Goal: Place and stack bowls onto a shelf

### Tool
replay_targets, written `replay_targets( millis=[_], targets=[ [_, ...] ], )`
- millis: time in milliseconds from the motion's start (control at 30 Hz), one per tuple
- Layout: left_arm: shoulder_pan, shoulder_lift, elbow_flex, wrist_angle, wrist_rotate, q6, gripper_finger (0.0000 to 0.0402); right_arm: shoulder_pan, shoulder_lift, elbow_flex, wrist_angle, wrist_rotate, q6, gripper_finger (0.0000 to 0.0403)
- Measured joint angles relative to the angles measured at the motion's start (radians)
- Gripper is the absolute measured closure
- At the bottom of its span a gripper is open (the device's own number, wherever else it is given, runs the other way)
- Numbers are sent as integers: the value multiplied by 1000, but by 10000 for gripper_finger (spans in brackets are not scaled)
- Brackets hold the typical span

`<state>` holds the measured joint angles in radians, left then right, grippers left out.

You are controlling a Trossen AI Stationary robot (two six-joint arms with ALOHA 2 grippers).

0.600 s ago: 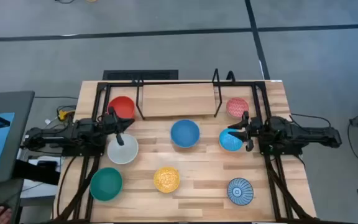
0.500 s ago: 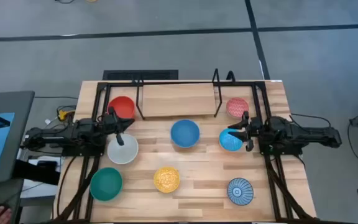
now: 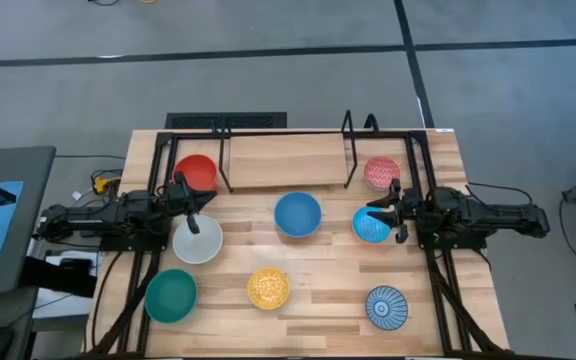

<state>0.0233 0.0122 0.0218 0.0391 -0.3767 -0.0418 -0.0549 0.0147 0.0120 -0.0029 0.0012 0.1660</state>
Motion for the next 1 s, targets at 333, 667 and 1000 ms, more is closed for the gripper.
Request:
replay_targets(
  millis=[333, 667, 1000],
  targets=[
    [0, 0, 0, 0, 0, 0, 401, 0, 0, 0, 0, 0, 0, 249],
    [0, 0, 0, 0, 0, 0, 401, 0, 0, 0, 0, 0, 0, 249],
    [0, 0, 0, 23, -13, 63, 401, 0, 0, 0, 0, 0, 0, 249]
  ],
)
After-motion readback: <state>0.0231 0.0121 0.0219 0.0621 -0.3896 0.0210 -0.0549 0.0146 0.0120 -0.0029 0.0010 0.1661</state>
